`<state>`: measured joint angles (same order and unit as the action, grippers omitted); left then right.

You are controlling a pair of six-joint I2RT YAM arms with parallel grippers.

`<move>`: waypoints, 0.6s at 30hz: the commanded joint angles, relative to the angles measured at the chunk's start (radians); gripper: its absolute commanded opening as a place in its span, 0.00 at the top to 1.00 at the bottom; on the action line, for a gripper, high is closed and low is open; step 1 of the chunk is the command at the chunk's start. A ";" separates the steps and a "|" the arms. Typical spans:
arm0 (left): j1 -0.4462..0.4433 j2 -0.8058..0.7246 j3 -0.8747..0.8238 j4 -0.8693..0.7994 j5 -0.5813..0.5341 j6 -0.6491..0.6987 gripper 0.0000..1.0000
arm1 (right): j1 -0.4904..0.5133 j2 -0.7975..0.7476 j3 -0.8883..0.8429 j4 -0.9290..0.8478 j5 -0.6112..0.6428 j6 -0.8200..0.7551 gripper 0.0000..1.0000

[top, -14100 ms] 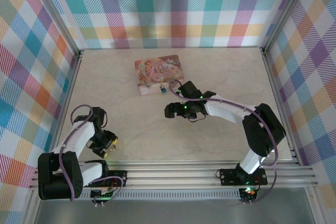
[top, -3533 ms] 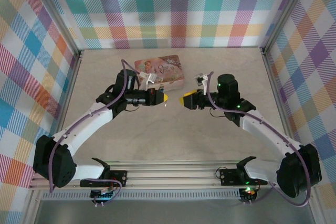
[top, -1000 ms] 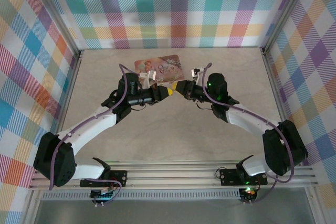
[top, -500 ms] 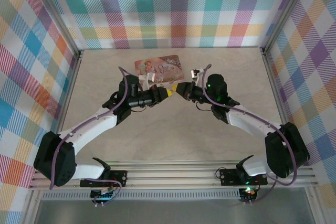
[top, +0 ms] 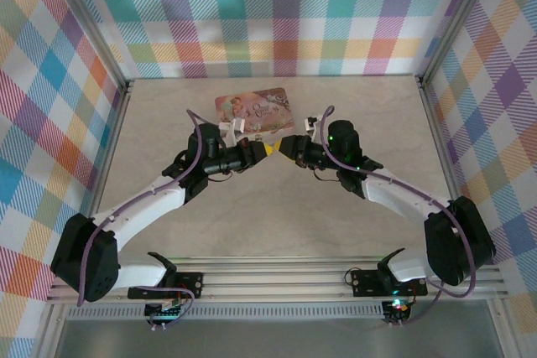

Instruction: Unlock the padlock with the key

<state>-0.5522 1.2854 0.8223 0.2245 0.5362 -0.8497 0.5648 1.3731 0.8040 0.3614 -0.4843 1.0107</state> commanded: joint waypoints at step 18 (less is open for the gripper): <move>-0.006 0.008 0.006 0.056 0.070 0.025 1.00 | 0.005 0.020 -0.006 0.164 -0.073 -0.022 1.00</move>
<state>-0.5472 1.3144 0.8223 0.2893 0.5373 -0.8829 0.5636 1.3998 0.7841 0.5152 -0.5117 1.0672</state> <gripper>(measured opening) 0.046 0.052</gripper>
